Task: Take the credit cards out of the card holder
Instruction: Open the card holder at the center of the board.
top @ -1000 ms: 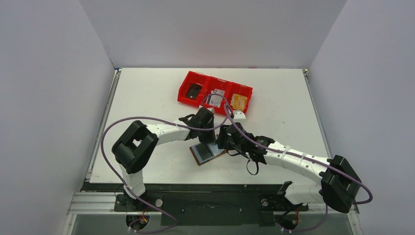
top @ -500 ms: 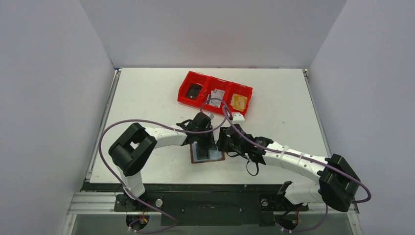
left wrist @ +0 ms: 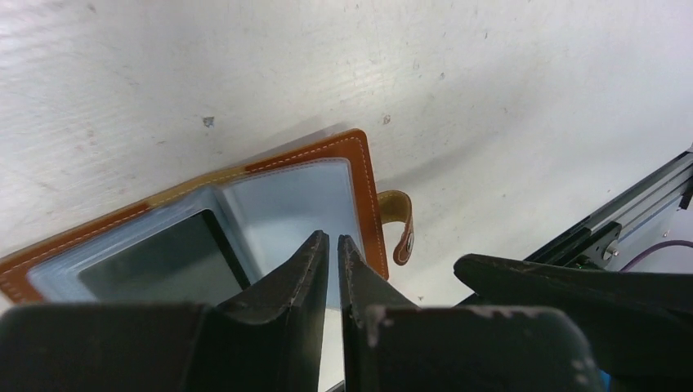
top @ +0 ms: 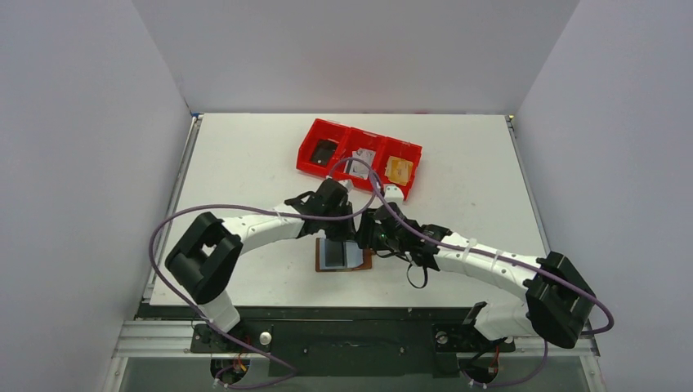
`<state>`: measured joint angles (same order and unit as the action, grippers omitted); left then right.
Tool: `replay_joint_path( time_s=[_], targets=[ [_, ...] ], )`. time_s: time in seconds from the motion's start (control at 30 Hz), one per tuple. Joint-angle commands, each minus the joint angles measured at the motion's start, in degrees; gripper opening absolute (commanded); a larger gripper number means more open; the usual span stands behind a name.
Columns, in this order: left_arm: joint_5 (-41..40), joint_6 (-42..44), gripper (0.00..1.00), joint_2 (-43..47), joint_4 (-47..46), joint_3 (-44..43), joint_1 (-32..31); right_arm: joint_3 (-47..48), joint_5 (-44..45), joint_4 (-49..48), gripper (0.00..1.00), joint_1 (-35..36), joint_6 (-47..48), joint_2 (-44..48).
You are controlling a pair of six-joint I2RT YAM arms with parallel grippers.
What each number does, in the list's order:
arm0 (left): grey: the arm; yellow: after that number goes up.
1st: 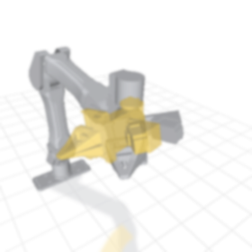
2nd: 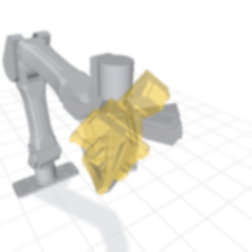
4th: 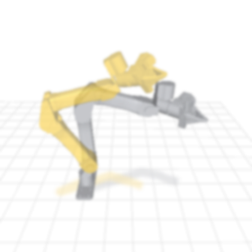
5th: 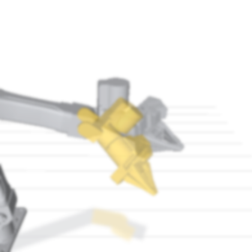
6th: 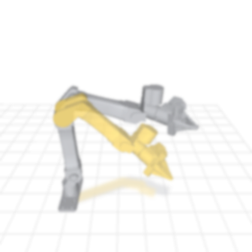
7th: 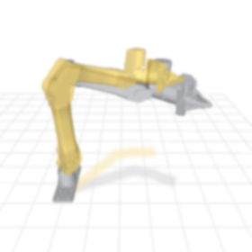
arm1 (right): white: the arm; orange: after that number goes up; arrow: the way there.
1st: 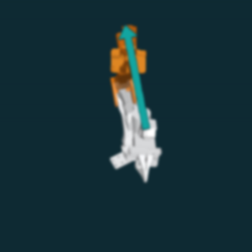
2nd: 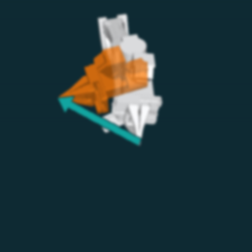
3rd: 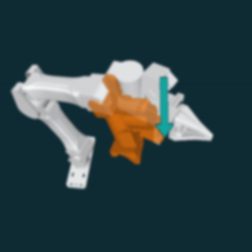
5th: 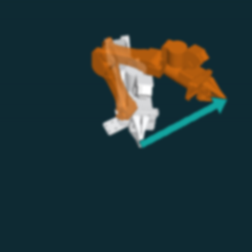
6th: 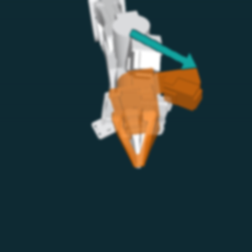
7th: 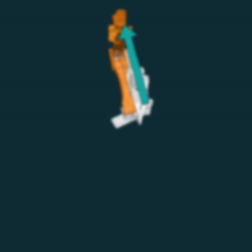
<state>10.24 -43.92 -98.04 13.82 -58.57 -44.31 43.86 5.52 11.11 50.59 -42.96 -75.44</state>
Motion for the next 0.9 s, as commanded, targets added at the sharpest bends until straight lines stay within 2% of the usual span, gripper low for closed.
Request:
replay_joint_path(
  time_s=[0.0,0.27,0.53,0.87],
  targets=[
    [-2.03,2.63,0.08,5.30,2.88,-2.13,2.40,3.44,-2.56,-2.71,0.45,-0.31,-1.22,1.56],
    [-2.29,3.78,0.08,11.48,4.00,5.59,7.85,7.08,-7.63,-4.30,0.42,0.46,-3.79,-3.63],
    [-2.03,3.09,0.07,13.77,2.97,10.05,8.28,8.74,-13.34,-8.16,0.33,0.18,-7.15,-12.71],
    [-2.28,2.94,0.06,13.04,2.58,11.39,8.11,5.72,-16.03,-11.93,0.31,-1.83,-8.86,-17.28]
  ],
)
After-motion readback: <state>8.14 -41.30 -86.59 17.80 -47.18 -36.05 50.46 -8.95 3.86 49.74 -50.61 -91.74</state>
